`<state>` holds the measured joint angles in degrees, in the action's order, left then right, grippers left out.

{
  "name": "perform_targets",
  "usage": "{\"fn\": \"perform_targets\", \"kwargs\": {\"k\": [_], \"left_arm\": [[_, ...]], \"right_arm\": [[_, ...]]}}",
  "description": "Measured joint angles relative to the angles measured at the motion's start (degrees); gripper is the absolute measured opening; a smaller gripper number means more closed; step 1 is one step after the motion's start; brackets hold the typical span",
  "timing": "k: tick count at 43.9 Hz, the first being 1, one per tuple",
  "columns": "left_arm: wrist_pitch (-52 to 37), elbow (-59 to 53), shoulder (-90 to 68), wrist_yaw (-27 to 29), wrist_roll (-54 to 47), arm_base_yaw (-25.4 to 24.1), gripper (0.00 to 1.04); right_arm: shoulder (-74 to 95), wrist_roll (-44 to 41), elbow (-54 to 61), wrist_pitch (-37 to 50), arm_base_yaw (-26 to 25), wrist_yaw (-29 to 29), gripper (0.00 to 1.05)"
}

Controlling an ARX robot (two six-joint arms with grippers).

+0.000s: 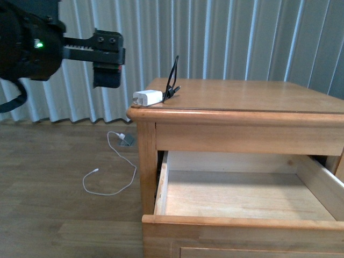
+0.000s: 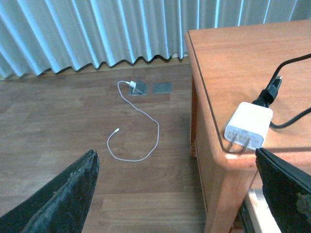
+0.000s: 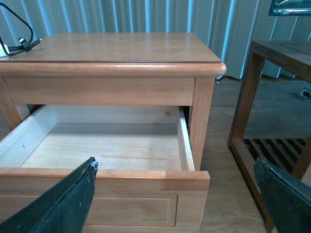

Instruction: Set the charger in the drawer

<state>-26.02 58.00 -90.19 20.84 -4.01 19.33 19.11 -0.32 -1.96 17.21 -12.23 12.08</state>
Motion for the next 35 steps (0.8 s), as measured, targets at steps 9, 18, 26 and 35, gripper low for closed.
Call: {"fn": "perform_targets", "kwargs": {"k": [9,18,26,35], "left_arm": [[-0.31,12.66,-14.23,-6.38,0.9,0.61,0.99],[0.22,19.93,-21.88,-8.5,1.25,1.31,0.99],[1.36,23.93,-25.81,-9.11,1.4,1.25,0.99],[3.06,27.98,-29.33,-11.28,2.75,1.03,0.99]], "right_arm": [[0.0,0.0,0.0,0.0,0.0,-0.02,0.96],[0.0,0.0,0.0,0.0,0.0,-0.02,0.96],[0.0,0.0,0.0,0.0,0.0,0.0,0.96],[0.0,0.0,0.0,0.0,0.0,0.0,0.96]]}}
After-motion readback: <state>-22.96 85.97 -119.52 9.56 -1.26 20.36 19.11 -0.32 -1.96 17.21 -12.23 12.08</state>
